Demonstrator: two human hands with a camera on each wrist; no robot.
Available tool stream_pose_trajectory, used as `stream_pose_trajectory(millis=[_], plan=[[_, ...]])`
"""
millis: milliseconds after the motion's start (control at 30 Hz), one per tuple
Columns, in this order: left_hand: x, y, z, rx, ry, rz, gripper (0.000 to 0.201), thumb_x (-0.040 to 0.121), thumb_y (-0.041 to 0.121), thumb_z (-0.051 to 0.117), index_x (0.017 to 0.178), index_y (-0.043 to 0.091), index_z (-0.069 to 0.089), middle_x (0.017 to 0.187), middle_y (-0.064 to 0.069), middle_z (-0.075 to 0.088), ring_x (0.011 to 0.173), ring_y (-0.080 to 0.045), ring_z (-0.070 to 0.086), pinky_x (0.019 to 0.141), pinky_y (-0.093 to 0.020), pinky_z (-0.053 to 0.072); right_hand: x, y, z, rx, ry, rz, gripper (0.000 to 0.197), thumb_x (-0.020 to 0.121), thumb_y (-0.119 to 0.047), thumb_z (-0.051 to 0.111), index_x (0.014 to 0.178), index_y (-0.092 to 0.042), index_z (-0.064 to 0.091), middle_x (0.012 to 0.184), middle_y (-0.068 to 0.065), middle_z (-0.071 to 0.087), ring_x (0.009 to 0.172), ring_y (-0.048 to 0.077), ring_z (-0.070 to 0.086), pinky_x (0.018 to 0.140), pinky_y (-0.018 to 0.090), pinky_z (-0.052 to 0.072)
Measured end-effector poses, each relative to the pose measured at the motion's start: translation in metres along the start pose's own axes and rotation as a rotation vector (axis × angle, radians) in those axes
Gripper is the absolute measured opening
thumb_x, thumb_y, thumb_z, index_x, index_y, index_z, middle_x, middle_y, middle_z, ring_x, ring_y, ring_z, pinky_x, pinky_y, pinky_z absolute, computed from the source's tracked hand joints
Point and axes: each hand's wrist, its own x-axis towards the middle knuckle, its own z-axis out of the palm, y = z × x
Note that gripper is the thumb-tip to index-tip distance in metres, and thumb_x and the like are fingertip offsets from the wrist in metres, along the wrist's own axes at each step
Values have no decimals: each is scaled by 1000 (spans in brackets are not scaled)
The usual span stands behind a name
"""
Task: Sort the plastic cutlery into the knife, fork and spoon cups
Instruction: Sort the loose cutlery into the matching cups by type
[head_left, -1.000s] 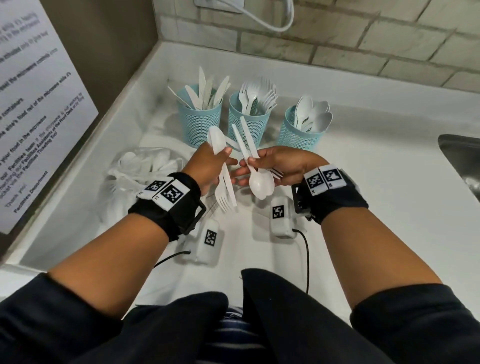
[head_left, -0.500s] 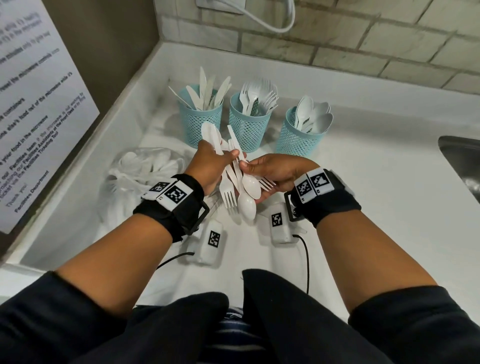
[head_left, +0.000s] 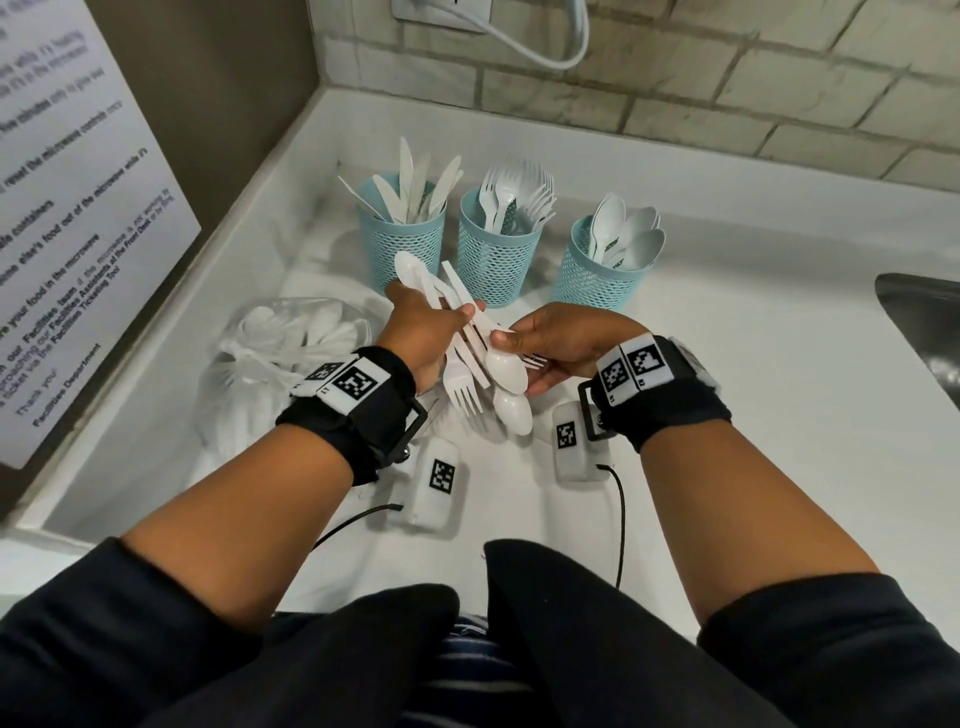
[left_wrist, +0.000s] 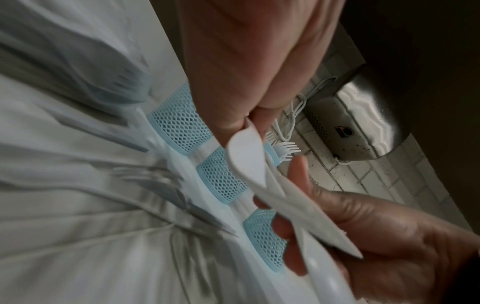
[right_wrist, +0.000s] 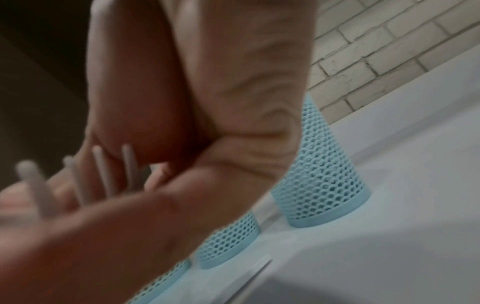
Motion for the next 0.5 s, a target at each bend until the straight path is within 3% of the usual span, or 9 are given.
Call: stream_pose_trajectory(millis=[100,167,267,367,500], plan=[[-1,2,-2,18,-18,0,43,89,-13,48,114,12,23,114,-18,56,91,-32,62,75,-49,53,-1,4,-9,68,13,-16,9,87,-20,62,89,-13,67,76,1,71,73,17,66,68,26,60],[-2,3,-4,22,-41,11,43,89,-13,47,115,11,23,105,-16,54,75,-32,67,64,-49,58,-1,4,-15,75,71,-29,8,86,-16,63,91,-12,67,77,2,72,70,15,69,70,27,59],[-2,3,-6,2,-46,7,41,89,-13,47,118,7,26,104,-21,55,57,-25,70,53,-47,58,-2,1,-18,161,189,-101,4,85,-11,65,87,-9,62,68,0,72,58,8,68,56,20,57],[-2,3,-6,8,-63,36,41,90,-13,45,128,-7,30,113,-25,59,56,-24,70,48,-39,57,1,-3,-18,346,314,-256,8,83,-7,66,85,-10,60,65,1,67,54,6,62,54,17,54],[-5,5,-8,20,-125,58,27,91,-11,44,118,-5,43,108,-20,61,66,-25,70,54,-37,59,3,-7,-13,632,380,-412,10,87,-8,62,80,-15,58,70,-1,55,57,5,50,57,16,45]])
